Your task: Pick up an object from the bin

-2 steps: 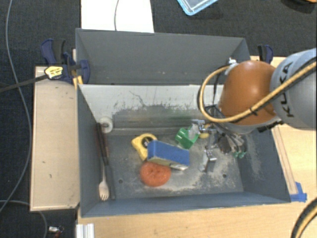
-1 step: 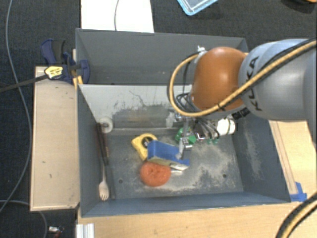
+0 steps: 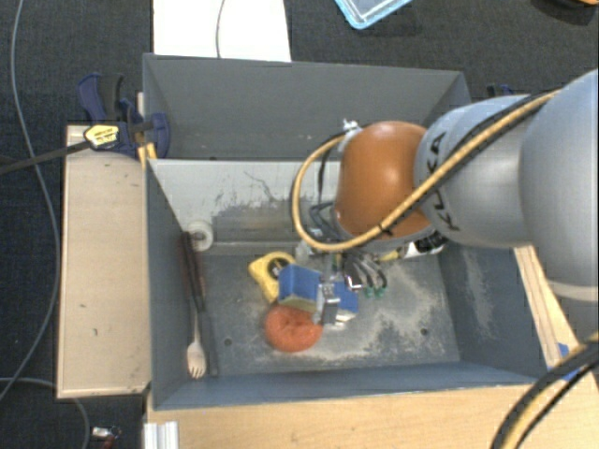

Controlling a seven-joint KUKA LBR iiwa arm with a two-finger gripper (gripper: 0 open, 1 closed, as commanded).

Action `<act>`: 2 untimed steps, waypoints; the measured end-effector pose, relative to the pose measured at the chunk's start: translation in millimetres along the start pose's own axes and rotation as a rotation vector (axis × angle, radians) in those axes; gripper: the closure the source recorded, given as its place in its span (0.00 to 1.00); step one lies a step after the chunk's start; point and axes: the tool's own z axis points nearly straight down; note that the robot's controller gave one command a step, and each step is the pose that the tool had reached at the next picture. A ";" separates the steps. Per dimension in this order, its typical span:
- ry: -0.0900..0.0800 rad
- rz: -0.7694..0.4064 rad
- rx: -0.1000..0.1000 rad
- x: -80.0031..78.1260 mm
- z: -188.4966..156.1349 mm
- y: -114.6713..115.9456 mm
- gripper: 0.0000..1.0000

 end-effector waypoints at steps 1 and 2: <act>-0.036 0.108 -0.001 0.9 43.3 14.8 0.00; -0.022 0.299 -0.006 9.1 44.4 3.1 1.00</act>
Offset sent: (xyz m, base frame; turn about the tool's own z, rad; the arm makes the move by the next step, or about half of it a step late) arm -0.0123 0.0012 -0.0480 0.3023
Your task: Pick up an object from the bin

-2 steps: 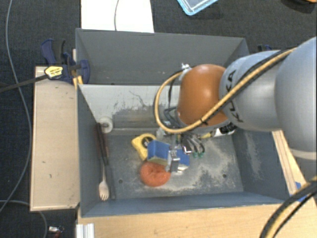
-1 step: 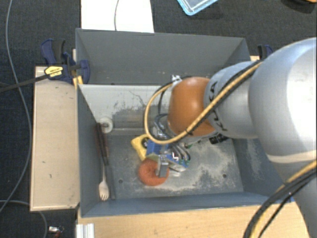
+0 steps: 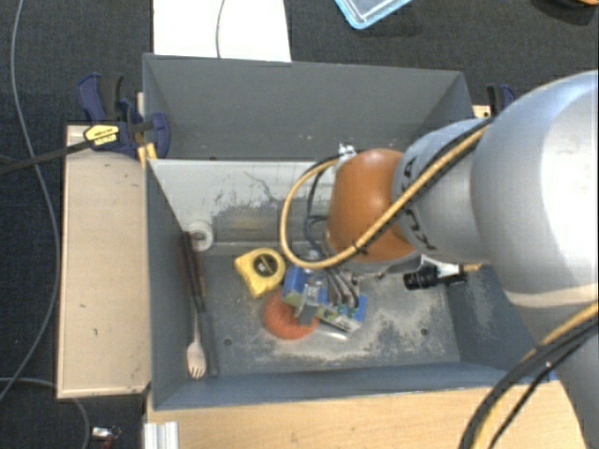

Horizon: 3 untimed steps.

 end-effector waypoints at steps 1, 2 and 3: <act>0.000 0.000 0.000 0.0 0.0 0.0 1.00; -0.001 -0.001 0.000 0.1 -3.0 0.0 1.00; -0.003 -0.002 -0.001 -0.2 -10.4 0.0 1.00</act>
Offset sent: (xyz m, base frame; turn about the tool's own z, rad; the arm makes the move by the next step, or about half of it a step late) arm -0.0002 0.0000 0.0049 -0.0002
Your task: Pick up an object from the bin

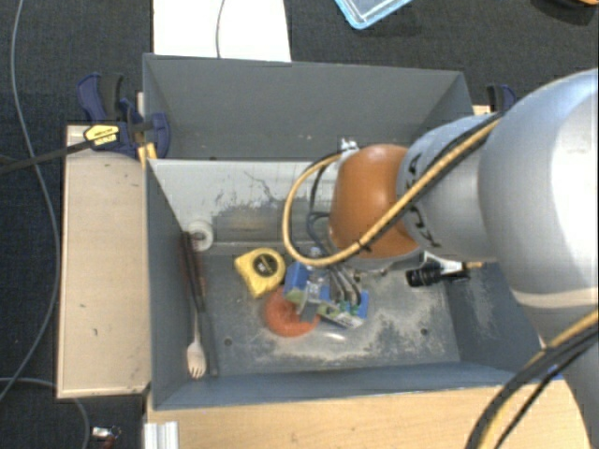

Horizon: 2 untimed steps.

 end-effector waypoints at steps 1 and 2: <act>0.008 -0.003 0.003 1.1 -41.2 -0.7 1.00; 0.003 -0.003 0.001 -1.7 -85.1 0.4 1.00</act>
Offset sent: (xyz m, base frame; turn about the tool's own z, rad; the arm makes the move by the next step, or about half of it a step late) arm -0.0029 -0.0007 0.0386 -0.0015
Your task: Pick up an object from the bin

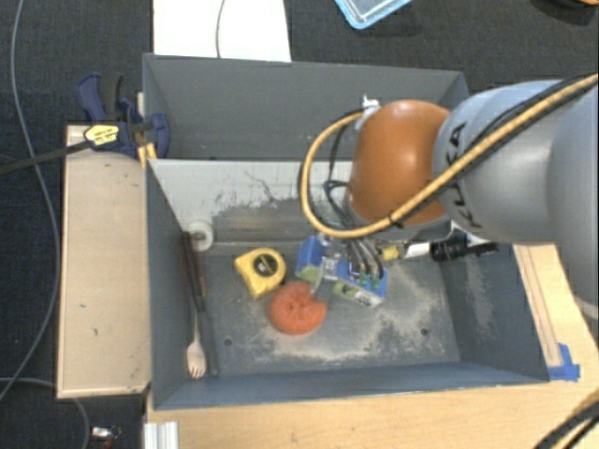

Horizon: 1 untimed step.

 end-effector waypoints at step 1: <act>-0.007 -0.003 -0.003 -2.2 -27.7 0.7 1.00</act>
Offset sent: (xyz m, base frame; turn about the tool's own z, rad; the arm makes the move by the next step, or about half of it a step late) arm 0.0012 0.0000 0.0893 -0.0019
